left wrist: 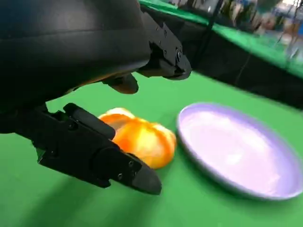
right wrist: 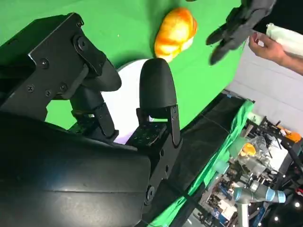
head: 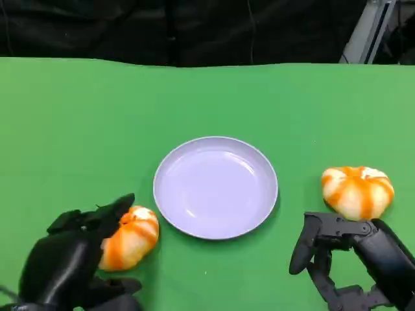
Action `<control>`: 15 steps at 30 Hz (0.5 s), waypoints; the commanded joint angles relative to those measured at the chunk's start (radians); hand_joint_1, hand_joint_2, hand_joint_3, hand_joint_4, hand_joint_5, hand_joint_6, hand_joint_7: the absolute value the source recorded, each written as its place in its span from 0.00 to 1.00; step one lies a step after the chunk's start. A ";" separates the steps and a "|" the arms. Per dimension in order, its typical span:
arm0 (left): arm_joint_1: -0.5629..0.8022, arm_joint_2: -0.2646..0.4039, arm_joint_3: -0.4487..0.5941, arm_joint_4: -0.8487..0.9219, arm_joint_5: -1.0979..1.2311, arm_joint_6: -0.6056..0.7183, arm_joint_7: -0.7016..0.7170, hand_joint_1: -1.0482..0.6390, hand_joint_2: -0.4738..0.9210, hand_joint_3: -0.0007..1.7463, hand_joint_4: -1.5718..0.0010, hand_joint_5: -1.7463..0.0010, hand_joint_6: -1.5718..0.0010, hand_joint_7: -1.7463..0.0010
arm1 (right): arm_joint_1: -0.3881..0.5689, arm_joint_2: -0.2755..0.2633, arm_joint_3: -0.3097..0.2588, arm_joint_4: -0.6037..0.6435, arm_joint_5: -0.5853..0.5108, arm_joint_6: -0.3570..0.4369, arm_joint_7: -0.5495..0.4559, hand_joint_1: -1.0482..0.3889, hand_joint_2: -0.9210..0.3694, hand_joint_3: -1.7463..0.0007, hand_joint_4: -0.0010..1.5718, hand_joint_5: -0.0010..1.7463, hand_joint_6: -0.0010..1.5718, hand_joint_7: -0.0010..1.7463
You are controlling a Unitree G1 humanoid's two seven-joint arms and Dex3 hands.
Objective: Grasp the bread from the table and place it into the plate.
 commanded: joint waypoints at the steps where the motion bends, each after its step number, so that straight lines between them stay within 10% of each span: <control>1: -0.076 0.049 -0.074 0.030 0.153 0.109 -0.029 0.33 1.00 0.01 0.75 0.67 0.67 0.97 | 0.000 -0.009 -0.005 0.007 0.011 -0.011 -0.001 0.81 0.45 0.21 0.56 0.95 0.50 0.77; 10: -0.180 0.049 -0.168 0.238 0.192 0.207 0.028 0.42 1.00 0.03 0.55 0.80 0.54 0.98 | 0.002 -0.008 0.001 -0.001 0.003 -0.007 -0.002 0.81 0.45 0.21 0.56 0.94 0.50 0.75; 12: -0.182 0.055 -0.164 0.285 0.156 0.147 0.122 0.46 1.00 0.04 0.53 0.65 0.45 0.98 | 0.003 -0.008 0.001 0.002 0.004 -0.011 -0.002 0.81 0.45 0.21 0.56 0.94 0.50 0.76; 15: -0.185 0.079 -0.150 0.346 0.103 0.023 0.286 0.52 0.99 0.20 0.58 0.16 0.30 0.81 | 0.002 -0.008 0.001 0.003 0.007 -0.009 -0.001 0.80 0.45 0.21 0.56 0.94 0.50 0.76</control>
